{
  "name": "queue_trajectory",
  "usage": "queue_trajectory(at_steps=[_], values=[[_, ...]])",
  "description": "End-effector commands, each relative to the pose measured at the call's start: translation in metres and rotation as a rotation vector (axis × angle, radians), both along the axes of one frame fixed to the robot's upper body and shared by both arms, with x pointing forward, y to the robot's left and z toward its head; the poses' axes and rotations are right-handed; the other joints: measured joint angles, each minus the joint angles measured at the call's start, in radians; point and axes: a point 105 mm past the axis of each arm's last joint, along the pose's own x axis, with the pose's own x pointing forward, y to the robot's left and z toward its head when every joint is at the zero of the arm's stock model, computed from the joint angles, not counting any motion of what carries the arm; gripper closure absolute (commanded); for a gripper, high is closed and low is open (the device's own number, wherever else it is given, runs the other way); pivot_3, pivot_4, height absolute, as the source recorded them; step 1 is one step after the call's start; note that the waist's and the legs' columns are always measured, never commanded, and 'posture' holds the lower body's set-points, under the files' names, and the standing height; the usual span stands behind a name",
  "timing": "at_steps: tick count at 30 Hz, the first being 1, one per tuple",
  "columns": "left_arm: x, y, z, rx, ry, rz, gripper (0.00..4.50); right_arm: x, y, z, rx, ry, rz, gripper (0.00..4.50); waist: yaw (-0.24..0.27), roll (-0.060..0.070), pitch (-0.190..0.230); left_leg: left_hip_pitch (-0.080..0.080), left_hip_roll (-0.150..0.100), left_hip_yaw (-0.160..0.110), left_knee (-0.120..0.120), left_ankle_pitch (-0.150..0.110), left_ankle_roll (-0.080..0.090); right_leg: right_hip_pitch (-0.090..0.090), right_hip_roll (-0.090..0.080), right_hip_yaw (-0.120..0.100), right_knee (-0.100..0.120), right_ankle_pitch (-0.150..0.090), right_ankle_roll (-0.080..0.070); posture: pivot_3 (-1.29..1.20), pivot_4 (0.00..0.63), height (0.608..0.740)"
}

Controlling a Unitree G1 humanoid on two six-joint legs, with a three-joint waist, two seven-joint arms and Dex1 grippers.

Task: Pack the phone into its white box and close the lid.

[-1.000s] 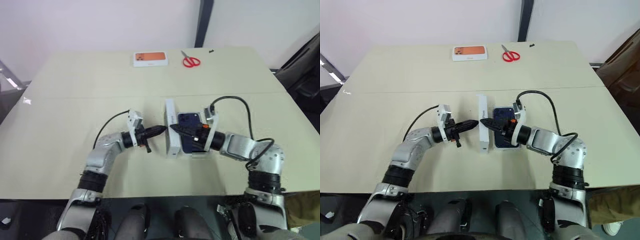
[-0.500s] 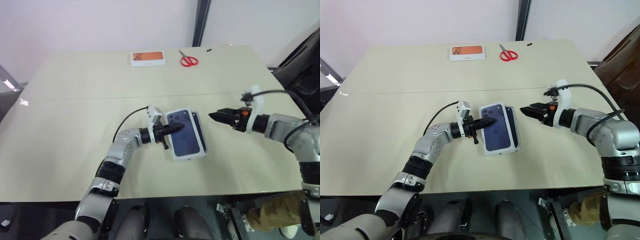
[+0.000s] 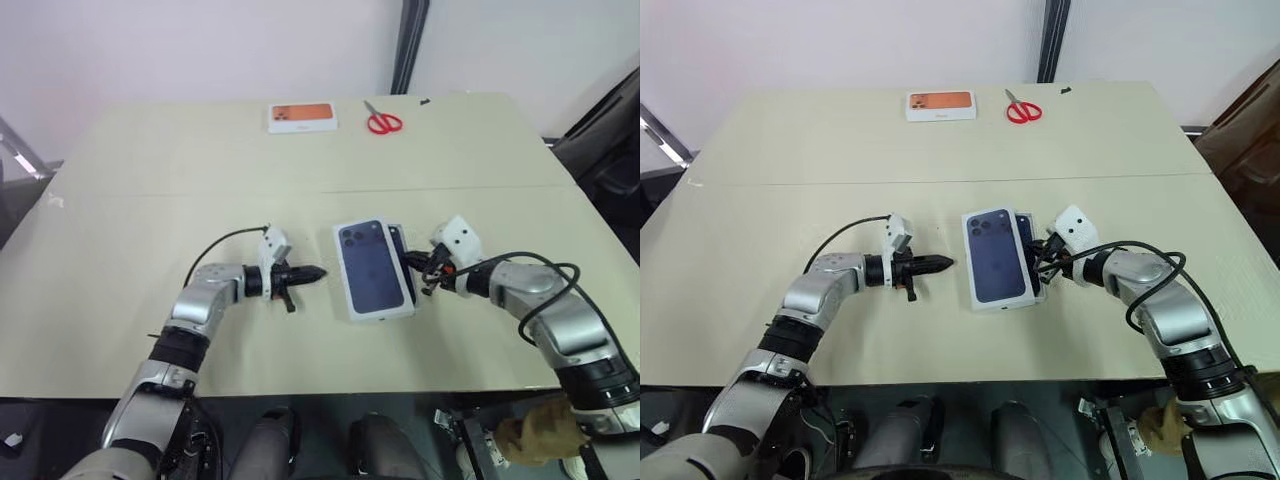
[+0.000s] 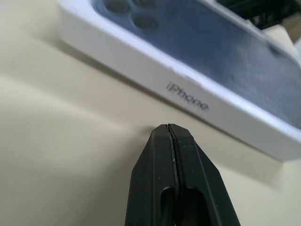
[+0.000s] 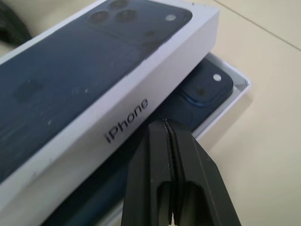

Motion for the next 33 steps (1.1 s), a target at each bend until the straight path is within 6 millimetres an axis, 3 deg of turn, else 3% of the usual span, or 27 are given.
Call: queue_trajectory(at_steps=[1, 7, 18, 29, 33], values=[[-0.004, -0.023, 0.001, -0.007, -0.022, -0.056, 4.50, 0.001, 0.006, 0.019, -0.004, -0.082, 0.034, 4.45, 0.003, 0.000, 0.000, 0.000, 0.000, 0.000, 0.000, 0.000, 0.000, 0.000, 0.000, 0.000, 0.000, 0.000, 0.000, 0.00, 0.150, 0.740], [0.001, -0.042, 0.015, -0.070, -0.034, -0.064, 4.50, 0.002, -0.002, 0.019, -0.064, -0.089, 0.026, 4.45, 0.013, 0.000, 0.000, 0.000, 0.000, 0.000, 0.000, 0.000, 0.000, 0.000, 0.000, 0.000, 0.000, 0.000, 0.000, 0.00, 0.150, 0.740], [0.010, -0.054, 0.033, -0.114, -0.060, -0.051, 4.50, 0.004, -0.016, 0.019, -0.070, -0.080, -0.023, 4.45, 0.014, 0.000, 0.000, 0.000, 0.000, 0.000, 0.000, 0.000, 0.000, 0.000, 0.000, 0.000, 0.000, 0.000, 0.000, 0.00, 0.150, 0.740], [0.006, -0.060, 0.020, -0.073, -0.040, -0.070, 4.50, 0.004, -0.034, 0.014, -0.123, -0.080, -0.067, 4.45, 0.012, 0.000, 0.000, 0.000, 0.000, 0.000, 0.000, 0.000, 0.000, 0.000, 0.000, 0.000, 0.000, 0.000, 0.000, 0.00, 0.150, 0.740], [0.008, -0.058, 0.020, -0.076, -0.041, -0.058, 4.50, -0.002, -0.031, 0.015, -0.110, -0.065, -0.041, 4.45, 0.012, 0.000, 0.000, 0.000, 0.000, 0.000, 0.000, 0.000, 0.000, 0.000, 0.000, 0.000, 0.000, 0.000, 0.000, 0.00, 0.150, 0.740]])
